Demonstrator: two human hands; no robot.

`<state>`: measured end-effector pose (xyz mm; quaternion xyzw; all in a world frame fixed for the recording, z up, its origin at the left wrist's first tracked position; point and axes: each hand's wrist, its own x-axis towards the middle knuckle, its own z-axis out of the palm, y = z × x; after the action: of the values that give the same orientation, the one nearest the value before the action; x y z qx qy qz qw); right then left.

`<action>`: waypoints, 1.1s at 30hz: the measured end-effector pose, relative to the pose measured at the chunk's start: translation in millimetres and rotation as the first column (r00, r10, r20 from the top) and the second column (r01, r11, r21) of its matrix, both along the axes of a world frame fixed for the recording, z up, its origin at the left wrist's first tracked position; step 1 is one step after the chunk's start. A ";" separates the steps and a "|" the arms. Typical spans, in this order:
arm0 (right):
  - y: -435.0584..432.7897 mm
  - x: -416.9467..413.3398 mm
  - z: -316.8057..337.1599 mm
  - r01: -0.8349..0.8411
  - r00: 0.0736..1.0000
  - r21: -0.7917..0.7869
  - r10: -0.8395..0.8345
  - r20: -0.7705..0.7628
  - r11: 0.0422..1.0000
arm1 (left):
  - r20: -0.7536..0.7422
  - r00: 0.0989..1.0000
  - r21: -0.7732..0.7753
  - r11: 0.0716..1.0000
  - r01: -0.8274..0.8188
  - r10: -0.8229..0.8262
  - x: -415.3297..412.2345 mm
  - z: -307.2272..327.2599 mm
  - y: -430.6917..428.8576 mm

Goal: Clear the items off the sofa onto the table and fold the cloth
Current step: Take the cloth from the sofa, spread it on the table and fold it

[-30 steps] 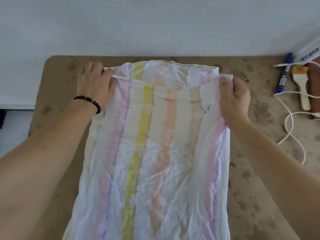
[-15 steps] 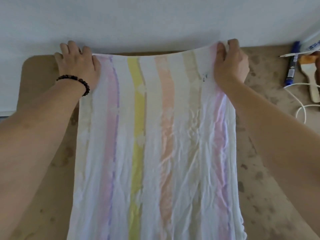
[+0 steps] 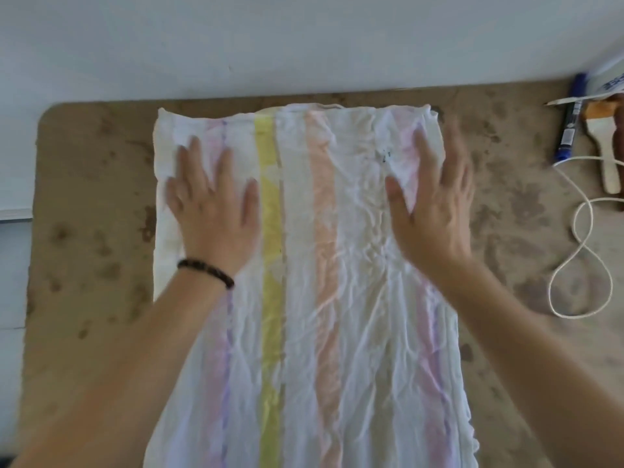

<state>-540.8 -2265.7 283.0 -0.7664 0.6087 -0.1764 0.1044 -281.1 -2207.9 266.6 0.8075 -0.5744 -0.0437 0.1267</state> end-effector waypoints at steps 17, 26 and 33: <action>110.9 -9.0 -28.7 -0.181 0.954 0.108 0.201 -0.222 0.978 | 0.038 0.996 0.173 0.982 0.070 -0.078 -39.3 -11.5 101.6; 334.7 -66.4 -36.8 -0.263 0.952 0.118 0.278 -0.132 0.958 | 0.055 0.993 0.316 0.945 0.086 -0.109 -121.7 -8.1 355.2; 363.5 -88.3 -53.3 -0.241 0.946 0.133 0.264 -0.190 0.961 | 0.085 0.996 0.368 0.930 -0.009 -0.024 -134.8 -23.3 372.3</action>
<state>-629.1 -1902.2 229.7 -0.8455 0.5216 -0.0481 0.1041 -415.9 -1835.7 243.3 0.8160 -0.5640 -0.1155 -0.0522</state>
